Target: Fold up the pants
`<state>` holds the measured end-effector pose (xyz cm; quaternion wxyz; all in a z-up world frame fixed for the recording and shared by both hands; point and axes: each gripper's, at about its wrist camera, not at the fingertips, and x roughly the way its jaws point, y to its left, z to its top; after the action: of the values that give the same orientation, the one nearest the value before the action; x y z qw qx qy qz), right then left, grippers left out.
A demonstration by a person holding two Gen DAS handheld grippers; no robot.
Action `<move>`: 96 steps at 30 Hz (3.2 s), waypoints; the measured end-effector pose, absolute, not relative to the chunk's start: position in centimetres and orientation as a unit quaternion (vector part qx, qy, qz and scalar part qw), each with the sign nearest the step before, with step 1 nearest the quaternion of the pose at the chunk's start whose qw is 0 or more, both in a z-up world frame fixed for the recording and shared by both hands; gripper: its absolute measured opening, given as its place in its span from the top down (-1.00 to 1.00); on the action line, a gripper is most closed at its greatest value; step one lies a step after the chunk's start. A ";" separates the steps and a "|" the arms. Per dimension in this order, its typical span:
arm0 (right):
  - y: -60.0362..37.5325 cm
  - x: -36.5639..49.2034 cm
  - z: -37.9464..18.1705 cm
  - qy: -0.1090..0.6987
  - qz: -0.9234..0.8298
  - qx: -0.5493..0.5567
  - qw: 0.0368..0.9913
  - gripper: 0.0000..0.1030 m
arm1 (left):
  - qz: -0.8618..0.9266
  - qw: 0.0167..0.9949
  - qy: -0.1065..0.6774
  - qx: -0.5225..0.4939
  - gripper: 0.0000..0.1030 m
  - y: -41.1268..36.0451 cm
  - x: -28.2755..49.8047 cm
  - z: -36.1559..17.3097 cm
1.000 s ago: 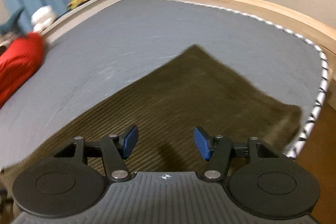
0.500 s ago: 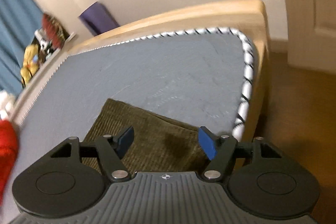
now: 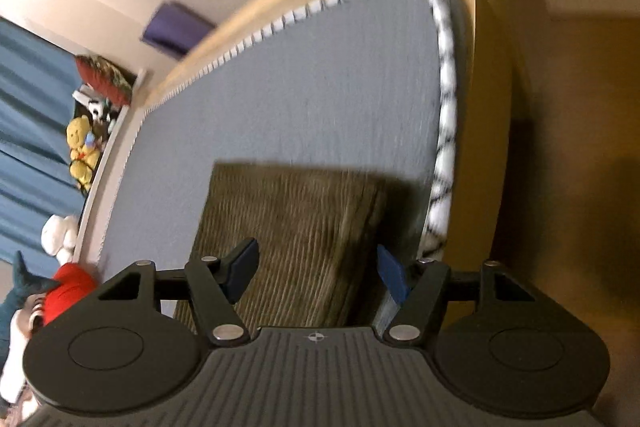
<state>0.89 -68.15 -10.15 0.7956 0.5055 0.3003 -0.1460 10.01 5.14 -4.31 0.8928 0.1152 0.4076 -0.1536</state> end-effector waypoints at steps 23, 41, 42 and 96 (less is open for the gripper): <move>-63.6 3.1 -8.7 0.269 -0.214 0.417 0.841 0.76 | -0.146 0.902 0.394 0.096 -0.43 6.7 10.0 -3.3; -15.5 -13.9 -12.9 0.147 0.305 -0.475 0.812 0.65 | -0.089 0.912 0.401 0.005 -0.44 13.4 10.5 -1.6; -15.5 -14.0 -12.7 0.148 0.308 -0.473 0.812 0.65 | -0.095 0.910 0.404 -0.001 -0.44 13.4 10.5 -1.6; -35.1 -3.0 -7.5 0.354 0.020 0.064 0.933 -0.24 | -0.416 0.799 0.407 0.152 0.38 -1.3 3.0 -5.2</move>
<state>-3.01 -35.15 -7.54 0.9329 0.0637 0.3539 0.0202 2.98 -1.34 -5.21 0.7994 0.1516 0.4065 -0.4156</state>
